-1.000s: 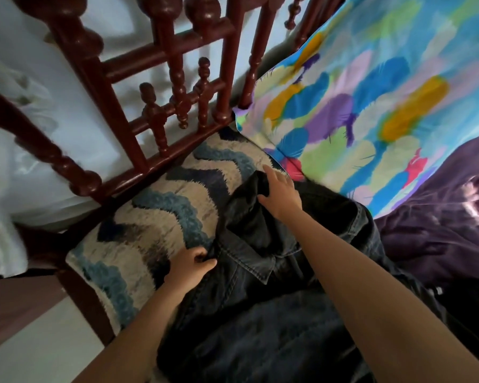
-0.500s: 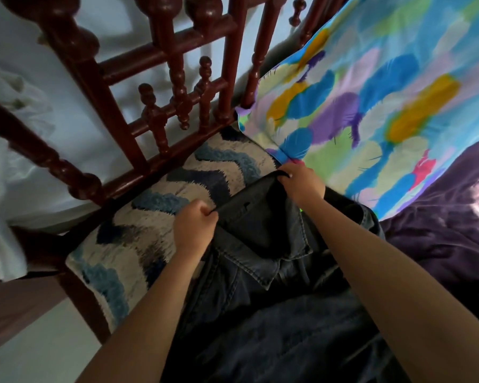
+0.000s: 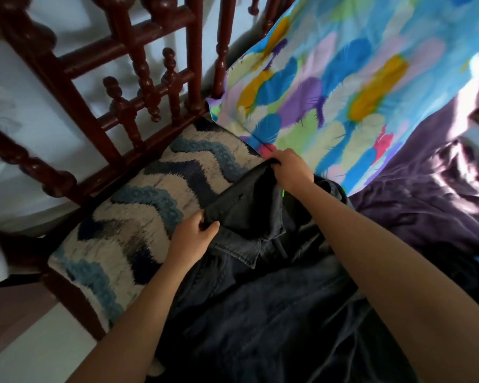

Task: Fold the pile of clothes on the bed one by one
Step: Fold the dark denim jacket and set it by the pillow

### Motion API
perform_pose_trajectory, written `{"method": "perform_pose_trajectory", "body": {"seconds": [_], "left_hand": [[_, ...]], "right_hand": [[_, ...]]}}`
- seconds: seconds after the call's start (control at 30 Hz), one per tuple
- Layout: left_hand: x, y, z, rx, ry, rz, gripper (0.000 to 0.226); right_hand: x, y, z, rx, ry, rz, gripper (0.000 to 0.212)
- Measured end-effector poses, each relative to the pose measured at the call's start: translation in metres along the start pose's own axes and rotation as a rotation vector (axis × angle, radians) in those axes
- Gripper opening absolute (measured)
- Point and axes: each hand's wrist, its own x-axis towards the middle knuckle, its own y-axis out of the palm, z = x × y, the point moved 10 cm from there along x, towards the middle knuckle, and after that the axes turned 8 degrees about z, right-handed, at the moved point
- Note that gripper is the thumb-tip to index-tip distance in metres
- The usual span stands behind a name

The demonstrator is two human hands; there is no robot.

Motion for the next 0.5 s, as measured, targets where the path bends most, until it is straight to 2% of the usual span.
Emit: {"method": "perform_pose_trajectory", "body": {"seconds": [0.1,0.3,0.5], "left_hand": [[-0.028,0.015,-0.045,0.079,0.165,0.048,0.018],[-0.108,0.101,-0.136,0.255,0.429,0.21,0.031],[-0.186,0.235,-0.165,0.352,0.517,0.449,0.044]], "right_hand": [[-0.032,-0.025,-0.03,0.092,0.039,-0.073,0.034],[-0.135,-0.074,-0.123,0.277,0.186,-0.273,0.041],[-0.256,-0.085,-0.237,0.394,0.363,-0.409,0.044]]}}
